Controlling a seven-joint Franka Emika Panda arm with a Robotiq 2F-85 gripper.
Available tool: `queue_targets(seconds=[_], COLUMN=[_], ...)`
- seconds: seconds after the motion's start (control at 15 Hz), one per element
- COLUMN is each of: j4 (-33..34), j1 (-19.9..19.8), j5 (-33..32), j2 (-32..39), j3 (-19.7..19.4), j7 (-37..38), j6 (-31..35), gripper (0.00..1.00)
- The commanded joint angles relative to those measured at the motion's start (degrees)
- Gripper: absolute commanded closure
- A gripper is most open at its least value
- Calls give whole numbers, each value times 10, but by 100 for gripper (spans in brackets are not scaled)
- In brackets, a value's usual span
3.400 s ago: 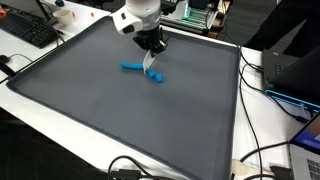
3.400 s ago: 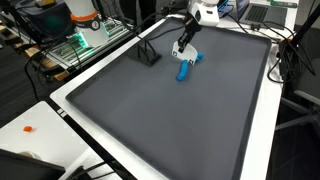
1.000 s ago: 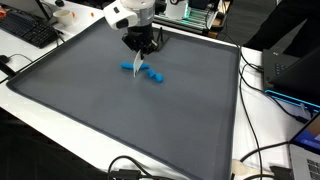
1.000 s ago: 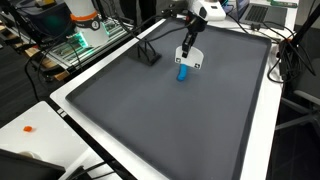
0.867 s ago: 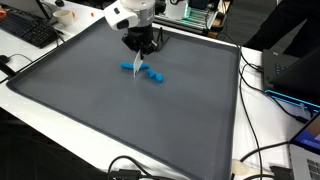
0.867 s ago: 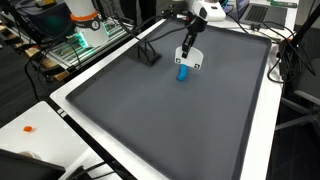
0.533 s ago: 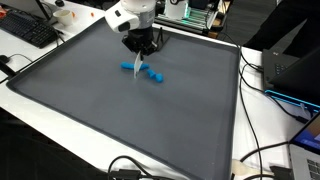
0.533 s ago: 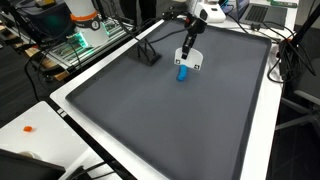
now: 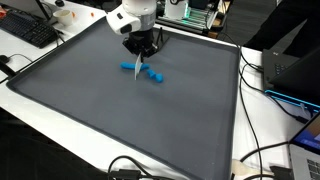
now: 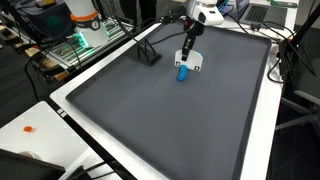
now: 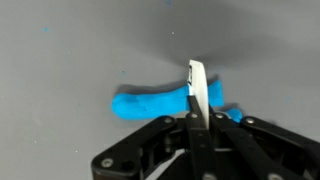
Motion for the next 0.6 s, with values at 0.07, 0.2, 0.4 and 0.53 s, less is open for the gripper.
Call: queue_targets(seconds=[0.07, 0.2, 0.4, 0.53], j4=[-32, -34, -34, -35], j1=[-6, -11, -15, -16], j5=[1, 17, 30, 35], j2=[6, 0, -4, -7], j3=[-4, 2, 4, 5], j7=[2, -6, -11, -12], j6=[16, 3, -8, -14], gripper=[99, 99, 99, 99])
